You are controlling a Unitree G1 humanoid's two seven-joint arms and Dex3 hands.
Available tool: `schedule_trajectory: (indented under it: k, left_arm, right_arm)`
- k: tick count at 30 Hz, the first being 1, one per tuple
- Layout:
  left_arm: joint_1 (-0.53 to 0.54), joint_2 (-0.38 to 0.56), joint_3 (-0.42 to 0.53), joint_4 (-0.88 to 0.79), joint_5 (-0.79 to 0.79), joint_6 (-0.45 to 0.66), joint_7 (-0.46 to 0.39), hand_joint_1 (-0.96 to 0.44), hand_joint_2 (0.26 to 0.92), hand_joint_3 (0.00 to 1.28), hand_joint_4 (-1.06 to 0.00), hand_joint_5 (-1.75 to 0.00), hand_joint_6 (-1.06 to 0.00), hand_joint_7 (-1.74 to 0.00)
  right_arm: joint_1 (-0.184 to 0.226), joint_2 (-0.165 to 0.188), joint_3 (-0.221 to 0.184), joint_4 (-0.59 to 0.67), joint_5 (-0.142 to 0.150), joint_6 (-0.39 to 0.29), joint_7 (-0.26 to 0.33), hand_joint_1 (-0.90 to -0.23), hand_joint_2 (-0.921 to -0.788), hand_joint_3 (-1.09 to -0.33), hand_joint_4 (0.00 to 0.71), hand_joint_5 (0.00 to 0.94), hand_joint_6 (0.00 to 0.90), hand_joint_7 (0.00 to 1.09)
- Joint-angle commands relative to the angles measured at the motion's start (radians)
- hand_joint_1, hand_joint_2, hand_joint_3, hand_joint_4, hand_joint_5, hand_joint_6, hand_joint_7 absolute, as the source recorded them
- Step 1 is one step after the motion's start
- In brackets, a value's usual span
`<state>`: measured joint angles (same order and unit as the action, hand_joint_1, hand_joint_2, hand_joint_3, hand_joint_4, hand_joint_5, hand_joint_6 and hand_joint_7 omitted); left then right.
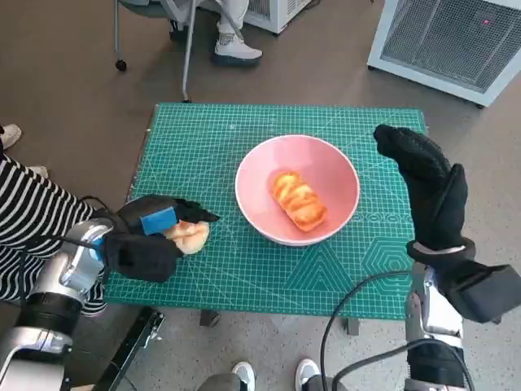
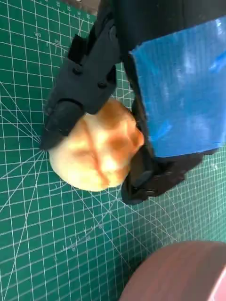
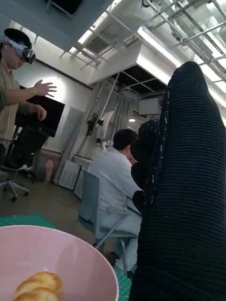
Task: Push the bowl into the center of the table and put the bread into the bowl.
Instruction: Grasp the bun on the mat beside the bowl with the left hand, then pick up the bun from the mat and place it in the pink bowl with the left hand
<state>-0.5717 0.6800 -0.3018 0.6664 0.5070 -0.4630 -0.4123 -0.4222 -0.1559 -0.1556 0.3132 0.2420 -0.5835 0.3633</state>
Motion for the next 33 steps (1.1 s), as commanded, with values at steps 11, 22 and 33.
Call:
schedule_trajectory:
  k: [11,22,33]
  left_arm:
    - [0.018,0.058,0.084,-0.193,-0.083,-0.009,-0.031,0.00,0.920,0.04,-0.76,-1.12,-0.62,-1.14]
    - [-0.049,0.044,0.180,-0.369,-0.188,0.014,-0.050,0.00,0.920,0.09,-0.69,-1.21,-0.58,-1.17]
    - [-0.192,-0.074,0.180,-0.445,-0.210,0.059,-0.015,0.00,0.920,0.14,-0.64,-1.30,-0.53,-1.19]
  right_arm:
    - [0.015,-0.007,-0.007,0.012,0.019,0.023,0.010,-0.808,-0.921,-0.733,0.195,0.000,0.049,0.60]
    - [0.008,-0.009,-0.007,0.019,0.029,0.026,0.016,-0.810,-0.921,-0.725,0.195,0.000,0.048,0.60]
    - [0.005,-0.009,-0.008,0.030,0.037,0.019,0.022,-0.813,-0.921,-0.721,0.195,0.000,0.048,0.61]
